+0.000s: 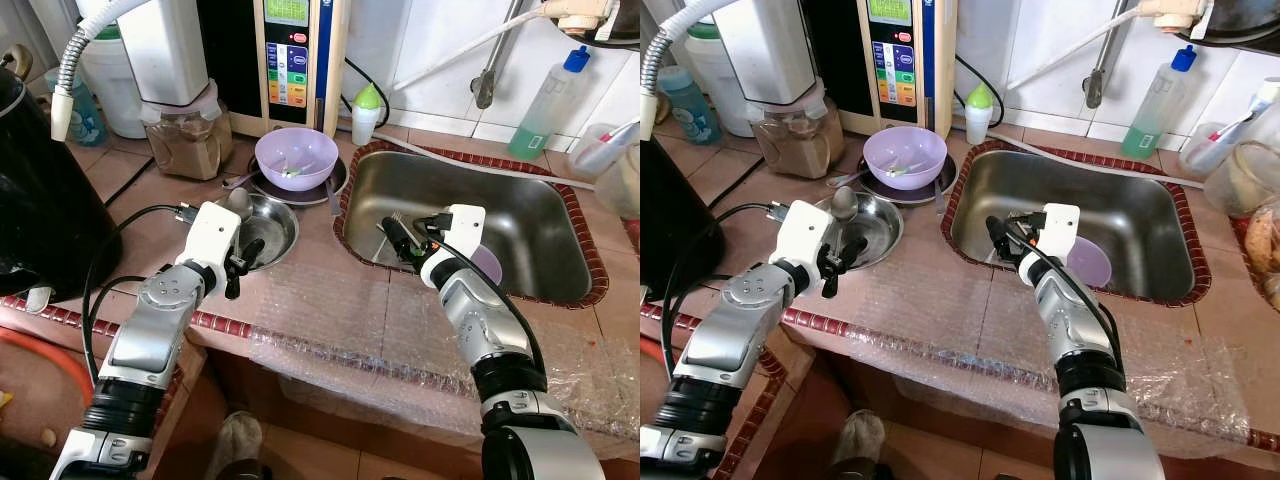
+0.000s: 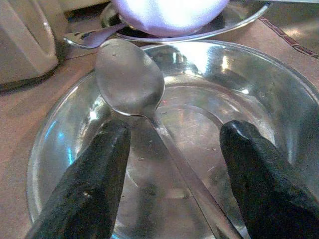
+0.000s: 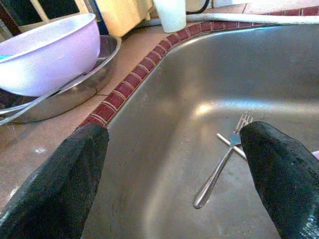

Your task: Kitchen organization

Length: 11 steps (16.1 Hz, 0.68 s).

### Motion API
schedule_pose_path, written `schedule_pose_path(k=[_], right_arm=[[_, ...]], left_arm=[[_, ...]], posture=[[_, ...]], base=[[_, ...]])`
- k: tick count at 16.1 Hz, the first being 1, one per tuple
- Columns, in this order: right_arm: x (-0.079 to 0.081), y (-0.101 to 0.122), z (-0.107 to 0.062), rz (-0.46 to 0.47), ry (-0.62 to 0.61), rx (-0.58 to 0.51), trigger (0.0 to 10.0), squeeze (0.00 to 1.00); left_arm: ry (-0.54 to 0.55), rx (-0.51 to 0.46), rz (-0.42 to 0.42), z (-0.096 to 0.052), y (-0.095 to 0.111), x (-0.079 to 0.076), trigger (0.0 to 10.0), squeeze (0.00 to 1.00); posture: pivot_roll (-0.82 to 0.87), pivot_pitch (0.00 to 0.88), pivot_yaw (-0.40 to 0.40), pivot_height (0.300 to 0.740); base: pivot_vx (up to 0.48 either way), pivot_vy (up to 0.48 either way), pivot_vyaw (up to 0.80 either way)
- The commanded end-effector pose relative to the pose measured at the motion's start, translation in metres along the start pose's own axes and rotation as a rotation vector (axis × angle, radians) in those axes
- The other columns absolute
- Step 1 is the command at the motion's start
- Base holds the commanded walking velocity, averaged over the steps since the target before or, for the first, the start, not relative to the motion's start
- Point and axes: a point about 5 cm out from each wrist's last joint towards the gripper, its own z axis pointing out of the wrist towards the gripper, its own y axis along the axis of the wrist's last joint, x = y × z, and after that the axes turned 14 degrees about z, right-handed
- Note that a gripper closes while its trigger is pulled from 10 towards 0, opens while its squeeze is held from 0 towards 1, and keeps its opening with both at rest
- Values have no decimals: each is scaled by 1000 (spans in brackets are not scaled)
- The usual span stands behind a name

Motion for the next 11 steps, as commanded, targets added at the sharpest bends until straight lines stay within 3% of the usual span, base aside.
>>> schedule_pose_path(k=[1,11], right_arm=[[4,8,2,-11,3,-19,10000,0],[2,13,4,-12,-7,-28,10000,0]], left_arm=[[-27,52,7,0,-9,-4,0,0],[-152,-4,22,-3,-3,-19,0,0]], posture=[[10,0,8,740],[12,0,9,740]], base=[[0,0,0],[0,0,0]])
